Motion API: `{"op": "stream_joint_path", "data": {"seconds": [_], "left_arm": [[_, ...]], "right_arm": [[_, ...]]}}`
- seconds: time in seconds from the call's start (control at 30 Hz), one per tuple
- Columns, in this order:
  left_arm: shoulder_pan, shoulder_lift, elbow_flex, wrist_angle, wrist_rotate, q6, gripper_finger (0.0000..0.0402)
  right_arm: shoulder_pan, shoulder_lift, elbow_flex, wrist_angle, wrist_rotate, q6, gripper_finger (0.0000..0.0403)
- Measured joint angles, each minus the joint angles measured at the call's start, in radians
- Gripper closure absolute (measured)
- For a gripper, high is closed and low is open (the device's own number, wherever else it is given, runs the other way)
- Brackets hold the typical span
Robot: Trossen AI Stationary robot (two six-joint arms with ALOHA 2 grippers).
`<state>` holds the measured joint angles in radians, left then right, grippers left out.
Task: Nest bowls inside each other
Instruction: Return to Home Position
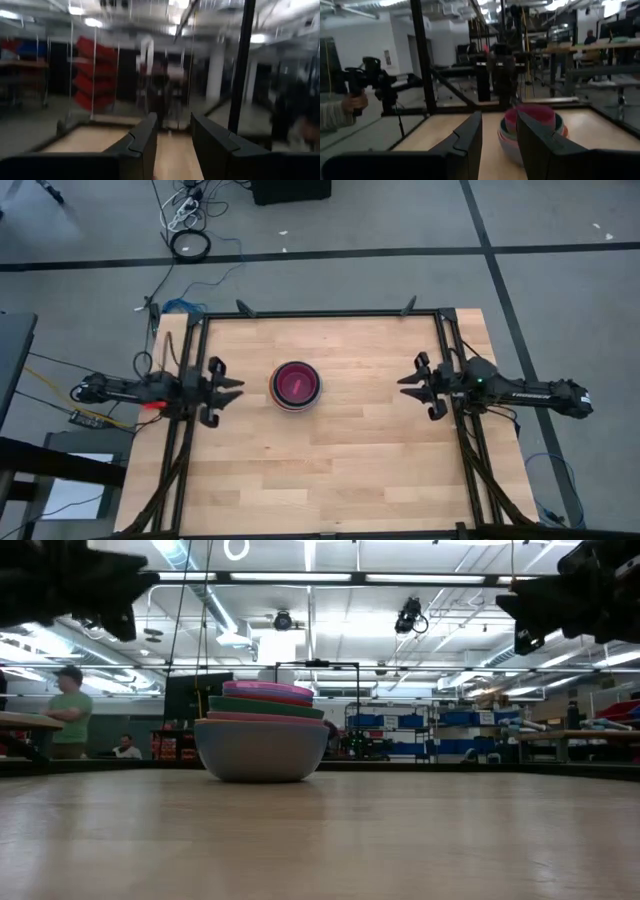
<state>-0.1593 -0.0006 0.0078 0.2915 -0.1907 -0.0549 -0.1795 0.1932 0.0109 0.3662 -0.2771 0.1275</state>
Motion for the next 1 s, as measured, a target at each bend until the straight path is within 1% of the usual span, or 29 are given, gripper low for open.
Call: {"op": "stream_joint_path", "data": {"seconds": [0.17, 0.2, 0.33, 0.47, 0.57, 0.63, 0.73, 1.0], "left_arm": [[0.000, 0.001, 0.000, -0.253, -0.005, 0.003, 0.0275], [0.000, 0.003, 0.001, -0.262, -0.005, 0.002, 0.0275], [0.000, 0.013, 0.009, -0.286, 0.028, 0.040, 0.0275], [0.000, 0.013, 0.011, -0.290, 0.010, 0.052, 0.0275], [0.000, 0.013, 0.011, -0.280, 0.005, 0.045, 0.0275], [0.000, 0.013, 0.011, -0.263, 0.004, 0.045, 0.0275], [0.000, 0.013, 0.011, -0.243, 0.004, 0.051, 0.0275], [0.000, 0.013, 0.011, -0.232, 0.004, 0.051, 0.0275]], "right_arm": [[0.000, 0.000, 0.000, -0.120, -0.001, -0.067, 0.0291], [0.000, 0.000, 0.000, -0.144, 0.000, -0.081, 0.0292], [0.000, 0.000, 0.000, -0.189, 0.007, -0.108, 0.0292], [0.000, 0.000, 0.000, -0.181, 0.073, -0.106, 0.0291], [0.000, 0.003, 0.000, -0.183, 0.117, -0.043, 0.0293], [0.000, 0.003, 0.000, -0.183, 0.117, 0.036, 0.0293], [0.000, 0.003, 0.000, -0.182, 0.117, 0.095, 0.0291], [0.000, 0.003, 0.000, -0.181, 0.119, 0.100, 0.0293]]}}
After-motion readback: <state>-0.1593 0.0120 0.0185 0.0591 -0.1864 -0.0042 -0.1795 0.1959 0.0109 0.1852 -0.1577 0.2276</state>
